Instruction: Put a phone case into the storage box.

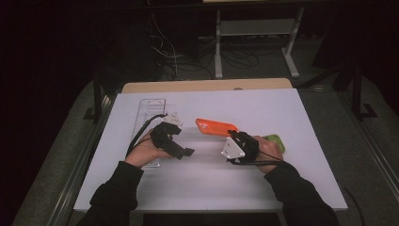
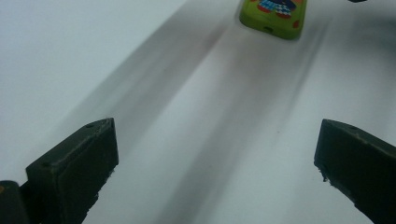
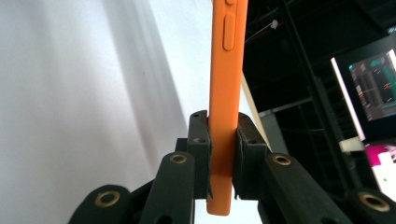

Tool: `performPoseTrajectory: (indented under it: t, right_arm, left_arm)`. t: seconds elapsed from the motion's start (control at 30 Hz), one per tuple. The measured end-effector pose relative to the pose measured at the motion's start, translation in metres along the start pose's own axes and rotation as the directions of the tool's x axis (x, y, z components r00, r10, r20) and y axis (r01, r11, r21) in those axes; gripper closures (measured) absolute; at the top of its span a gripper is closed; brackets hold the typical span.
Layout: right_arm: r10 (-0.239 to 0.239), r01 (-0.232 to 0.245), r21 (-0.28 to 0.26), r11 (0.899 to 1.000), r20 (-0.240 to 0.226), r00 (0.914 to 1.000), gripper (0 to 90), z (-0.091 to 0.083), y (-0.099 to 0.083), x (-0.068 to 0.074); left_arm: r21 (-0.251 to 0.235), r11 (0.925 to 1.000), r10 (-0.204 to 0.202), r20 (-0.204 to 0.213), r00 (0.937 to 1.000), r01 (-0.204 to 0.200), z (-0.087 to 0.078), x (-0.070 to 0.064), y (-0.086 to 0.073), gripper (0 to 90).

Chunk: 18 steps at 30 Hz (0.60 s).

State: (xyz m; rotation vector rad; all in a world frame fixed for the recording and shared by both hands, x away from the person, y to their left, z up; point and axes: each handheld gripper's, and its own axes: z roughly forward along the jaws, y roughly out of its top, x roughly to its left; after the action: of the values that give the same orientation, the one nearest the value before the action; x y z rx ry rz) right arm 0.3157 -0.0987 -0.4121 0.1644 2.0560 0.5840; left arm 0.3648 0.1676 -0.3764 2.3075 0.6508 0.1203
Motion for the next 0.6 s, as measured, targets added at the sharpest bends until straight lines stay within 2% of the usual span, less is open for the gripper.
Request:
performPoseTrajectory:
  t: [0.1, 0.13, 0.17, 0.23, 0.27, 0.3, 0.33, 0.37, 0.4, 0.47, 0.5, 0.53, 0.57, 0.6]
  right_arm:
    - [0.083, -0.083, 0.013, 0.996, -0.018, 0.9964, 78.3, -0.001, -0.001, -0.004]
    - [0.132, -0.132, 0.009, 0.991, -0.03, 0.9908, 78.3, -0.002, -0.001, -0.005]
    - [0.181, -0.181, 0.002, 0.983, -0.045, 0.9824, 78.3, -0.002, -0.001, -0.006]
    - [0.218, -0.218, 0.003, 0.976, -0.061, 0.974, 78.4, -0.003, -0.003, -0.011]
    - [0.245, -0.245, 0.002, 0.969, -0.078, 0.9664, 78.3, -0.003, -0.003, -0.013]
    - [0.289, -0.29, 0.005, 0.957, -0.101, 0.9522, 78.4, -0.003, -0.005, -0.016]
    - [0.289, -0.29, 0.005, 0.957, -0.101, 0.9522, 78.4, -0.003, -0.005, -0.016]
    - [0.314, -0.315, 0.01, 0.949, -0.115, 0.9424, 78.4, -0.003, -0.006, -0.018]
    - [0.327, -0.328, 0.007, 0.945, -0.126, 0.9367, 78.4, -0.003, -0.007, -0.019]
    - [0.406, -0.408, 0.016, 0.913, -0.153, 0.901, 78.4, -0.003, -0.007, -0.021]
    - [0.432, -0.435, 0.021, 0.9, -0.168, 0.886, 78.4, -0.003, -0.008, -0.022]
    - [0.446, -0.451, 0.018, 0.892, -0.179, 0.8767, 78.4, -0.003, -0.009, -0.023]
    - [0.472, -0.476, 0.025, 0.879, -0.193, 0.8604, 78.4, -0.003, -0.01, -0.024]
    - [0.493, -0.499, 0.028, 0.866, -0.209, 0.8444, 78.5, -0.002, -0.01, -0.025]
  left_arm:
    - [-0.011, 0.9999, -0.011, -0.005, 0.9999, 0.011, 0.0, 0.001, 0.0, 0.0]
    - [-0.004, 1.0, -0.002, -0.009, 1.0, 0.002, 0.0, 0.002, 0.0, 0.0]
    - [-0.013, 0.9998, -0.016, -0.01, 0.9998, 0.016, 0.0, 0.001, 0.0, 0.0]
    - [-0.015, 0.9995, -0.027, -0.008, 0.9996, 0.027, 0.0, 0.002, 0.0, 0.0]
    - [-0.013, 0.9996, -0.025, -0.014, 0.9996, 0.025, 0.0, 0.003, 0.0, 0.0]
    - [-0.011, 0.9997, -0.024, -0.019, 0.9995, 0.024, -0.001, 0.003, 0.0, 0.0]
    - [-0.015, 0.9996, -0.023, -0.019, 0.9995, 0.023, 0.0, 0.003, 0.0, 0.0]
    - [-0.019, 0.9995, -0.024, -0.019, 0.9995, 0.024, 0.0, 0.003, 0.0, 0.0]
    - [-0.024, 0.9993, -0.03, -0.024, 0.9993, 0.029, -0.001, 0.003, 0.001, 0.0]
    - [-0.04, 0.9983, -0.043, -0.025, 0.9987, 0.042, 0.0, 0.001, 0.001, 0.0]
    - [-0.03, 0.9991, -0.031, -0.026, 0.9992, 0.03, -0.001, 0.002, 0.002, 0.0]
    - [-0.035, 0.9989, -0.031, -0.023, 0.9993, 0.03, -0.001, 0.002, 0.002, 0.0]
    - [-0.049, 0.998, -0.042, -0.021, 0.9989, 0.041, 0.0, 0.002, 0.002, 0.0]
    - [-0.037, 0.9987, -0.035, -0.03, 0.9989, 0.034, -0.001, 0.003, 0.003, 0.0]
